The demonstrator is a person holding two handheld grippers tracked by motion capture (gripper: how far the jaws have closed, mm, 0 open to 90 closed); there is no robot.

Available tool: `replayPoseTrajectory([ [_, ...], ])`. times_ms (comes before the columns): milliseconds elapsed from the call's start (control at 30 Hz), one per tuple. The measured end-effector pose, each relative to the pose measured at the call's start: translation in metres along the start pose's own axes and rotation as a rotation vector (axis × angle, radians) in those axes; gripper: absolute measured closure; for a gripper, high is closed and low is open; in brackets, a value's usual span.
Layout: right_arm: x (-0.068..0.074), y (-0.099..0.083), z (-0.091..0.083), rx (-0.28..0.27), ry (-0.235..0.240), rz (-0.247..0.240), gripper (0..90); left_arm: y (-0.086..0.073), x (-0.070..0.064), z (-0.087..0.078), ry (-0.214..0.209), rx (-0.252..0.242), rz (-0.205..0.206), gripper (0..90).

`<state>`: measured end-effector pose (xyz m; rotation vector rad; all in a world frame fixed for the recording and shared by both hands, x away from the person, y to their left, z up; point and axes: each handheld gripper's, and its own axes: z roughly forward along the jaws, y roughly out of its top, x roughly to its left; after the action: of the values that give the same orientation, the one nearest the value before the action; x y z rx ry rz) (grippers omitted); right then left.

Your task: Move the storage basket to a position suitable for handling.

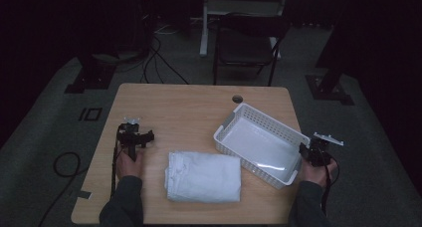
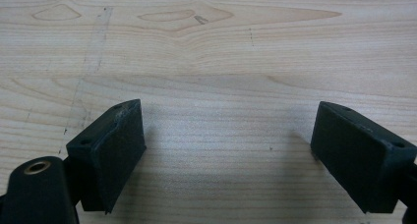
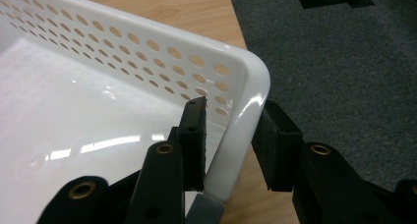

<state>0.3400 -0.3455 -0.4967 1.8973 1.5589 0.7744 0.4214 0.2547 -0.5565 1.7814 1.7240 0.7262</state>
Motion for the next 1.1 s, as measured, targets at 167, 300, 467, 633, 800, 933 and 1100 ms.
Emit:
replayPoseTrajectory([
  [167,0.006,0.005,0.005,0.000,0.007,-0.002,67.7,0.000,0.000,0.000,0.000,0.000,0.001,12.6],
  [300,0.010,0.009,0.008,-0.002,0.014,-0.006,68.1,0.000,0.000,0.000,0.000,-0.001,0.000,12.6],
  [467,0.014,0.011,0.012,-0.001,0.025,-0.004,68.3,0.000,0.000,0.000,0.000,0.000,0.000,12.6],
  [633,0.017,0.015,0.017,0.002,0.034,-0.001,68.9,0.000,0.000,0.000,0.000,0.000,0.000,12.6],
  [800,0.023,0.021,0.023,0.006,0.045,-0.009,69.5,0.000,0.000,0.000,0.001,0.000,0.000,12.6],
  [933,0.028,0.024,0.025,0.014,0.060,-0.029,65.2,0.000,0.000,0.000,0.001,0.000,0.000,12.6],
  [1100,0.028,0.021,0.014,0.019,0.072,-0.025,41.7,0.000,0.000,0.000,0.000,0.000,0.000,12.6],
])
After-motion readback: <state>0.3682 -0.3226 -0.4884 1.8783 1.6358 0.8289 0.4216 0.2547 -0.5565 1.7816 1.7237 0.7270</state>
